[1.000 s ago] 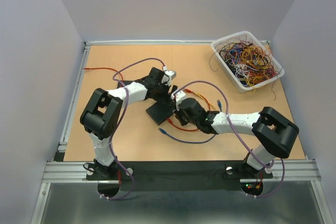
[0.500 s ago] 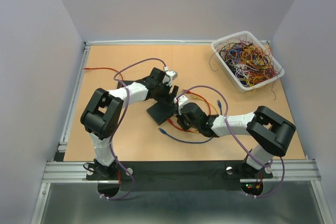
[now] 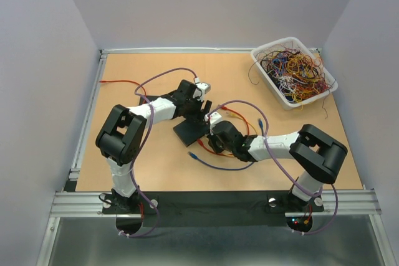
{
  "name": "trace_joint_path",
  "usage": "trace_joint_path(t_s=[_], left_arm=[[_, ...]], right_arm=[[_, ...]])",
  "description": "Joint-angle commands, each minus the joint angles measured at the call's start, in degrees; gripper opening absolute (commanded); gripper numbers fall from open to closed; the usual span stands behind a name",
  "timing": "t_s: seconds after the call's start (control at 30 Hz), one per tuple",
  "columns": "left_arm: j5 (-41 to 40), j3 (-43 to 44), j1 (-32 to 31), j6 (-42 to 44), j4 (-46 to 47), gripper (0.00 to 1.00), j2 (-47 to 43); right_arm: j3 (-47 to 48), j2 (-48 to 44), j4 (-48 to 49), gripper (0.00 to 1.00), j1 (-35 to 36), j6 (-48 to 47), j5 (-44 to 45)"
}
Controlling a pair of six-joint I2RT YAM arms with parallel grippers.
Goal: Insert the plug into the switch port
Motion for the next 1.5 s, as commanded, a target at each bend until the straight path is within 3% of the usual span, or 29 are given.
trace_joint_path(t_s=[0.0,0.43,0.87,1.47], left_arm=[[3.08,-0.35,-2.43,-0.55,-7.25,0.84,2.32],[2.28,-0.35,-2.42,-0.82,-7.42,0.84,2.68],[2.2,-0.26,-2.43,-0.82,-7.51,0.84,3.03],[2.46,-0.26,-2.51,-0.82,-7.6,0.84,3.03]], right_arm=[[-0.35,-0.3,2.14,0.0,-0.28,0.58,3.6],[-2.28,-5.22,1.53,0.01,-0.19,0.93,5.89],[-1.49,-5.75,2.67,0.01,-0.1,1.28,1.32],[-2.81,-5.05,5.39,0.0,0.08,1.72,6.77]])
